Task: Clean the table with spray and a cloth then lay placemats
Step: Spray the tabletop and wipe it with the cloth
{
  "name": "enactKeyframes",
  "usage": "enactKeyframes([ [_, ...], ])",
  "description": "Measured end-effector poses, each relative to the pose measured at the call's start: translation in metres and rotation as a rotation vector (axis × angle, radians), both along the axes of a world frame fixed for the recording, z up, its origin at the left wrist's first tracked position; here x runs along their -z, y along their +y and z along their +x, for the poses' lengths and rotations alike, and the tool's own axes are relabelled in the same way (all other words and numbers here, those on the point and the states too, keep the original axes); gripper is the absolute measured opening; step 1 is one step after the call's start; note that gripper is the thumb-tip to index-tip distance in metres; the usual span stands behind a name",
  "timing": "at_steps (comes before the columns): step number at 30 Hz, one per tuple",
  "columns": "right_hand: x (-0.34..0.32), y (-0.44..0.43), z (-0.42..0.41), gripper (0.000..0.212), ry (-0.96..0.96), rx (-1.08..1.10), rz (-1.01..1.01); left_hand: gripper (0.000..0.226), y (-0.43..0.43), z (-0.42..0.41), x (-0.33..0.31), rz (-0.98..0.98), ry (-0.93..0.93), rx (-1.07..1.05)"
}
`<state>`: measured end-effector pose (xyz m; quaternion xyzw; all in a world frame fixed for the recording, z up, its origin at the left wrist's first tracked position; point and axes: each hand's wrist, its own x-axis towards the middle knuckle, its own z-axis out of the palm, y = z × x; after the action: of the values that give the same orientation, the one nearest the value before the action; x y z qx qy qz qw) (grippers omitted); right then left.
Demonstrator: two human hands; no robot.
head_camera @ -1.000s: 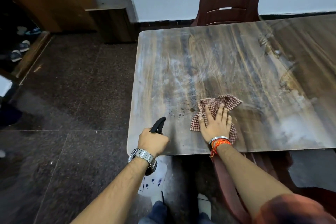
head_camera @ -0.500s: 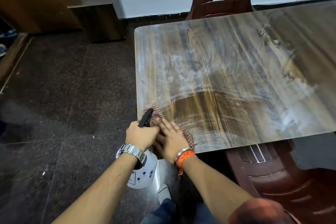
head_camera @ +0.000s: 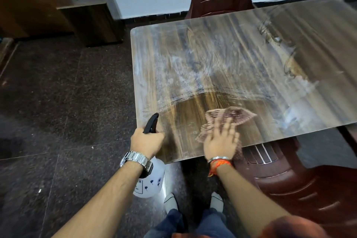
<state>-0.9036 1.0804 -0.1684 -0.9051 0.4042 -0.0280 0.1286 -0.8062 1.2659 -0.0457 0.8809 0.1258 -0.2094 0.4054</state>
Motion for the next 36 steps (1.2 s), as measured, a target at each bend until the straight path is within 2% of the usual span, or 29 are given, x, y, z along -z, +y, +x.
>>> enactKeyframes([
  [2, -0.003, 0.054, 0.006, 0.068, -0.017, -0.277, 0.027, 0.011, 0.000, -0.001, -0.001, -0.002, -0.006, -0.007],
  [5, -0.001, 0.105, 0.017, 0.055, 0.012, -0.648, 0.045, 0.016, -0.005, -0.003, -0.001, -0.023, -0.005, -0.024],
  [8, 0.004, 0.095, 0.024, 0.048, 0.045, -0.854, 0.054, 0.022, -0.014, -0.005, -0.003, -0.040, -0.010, -0.025],
  [10, 0.006, 0.064, 0.019, 0.045, 0.025, -0.912, 0.030, 0.022, -0.024, -0.008, -0.004, -0.040, -0.009, 0.003],
  [12, 0.005, 0.021, 0.013, 0.050, 0.055, -0.853, -0.001, 0.015, -0.033, -0.010, -0.003, -0.060, 0.012, 0.023],
  [14, 0.004, -0.033, 0.006, 0.053, 0.057, -0.703, -0.009, 0.011, -0.043, -0.012, -0.003, -0.056, 0.023, 0.035],
  [20, -0.002, -0.218, -0.034, 0.060, 0.134, -0.022, 0.010, 0.023, -0.061, -0.021, 0.002, -0.023, 0.015, 0.021],
  [24, -0.004, -0.246, -0.038, 0.058, 0.151, 0.199, 0.078, 0.026, -0.071, -0.024, 0.001, 0.016, 0.012, 0.035],
  [26, -0.003, -0.226, -0.021, 0.059, 0.110, 0.172, 0.053, 0.023, -0.080, -0.025, 0.000, 0.013, 0.017, 0.045],
  [31, -0.002, -0.139, 0.014, 0.065, 0.085, -0.279, 0.038, 0.024, -0.109, -0.027, -0.005, 0.052, 0.022, 0.142],
  [36, 0.010, -0.107, 0.009, 0.054, -0.025, -0.298, 0.014, 0.019, -0.116, -0.019, -0.017, 0.002, -0.039, 0.041],
])
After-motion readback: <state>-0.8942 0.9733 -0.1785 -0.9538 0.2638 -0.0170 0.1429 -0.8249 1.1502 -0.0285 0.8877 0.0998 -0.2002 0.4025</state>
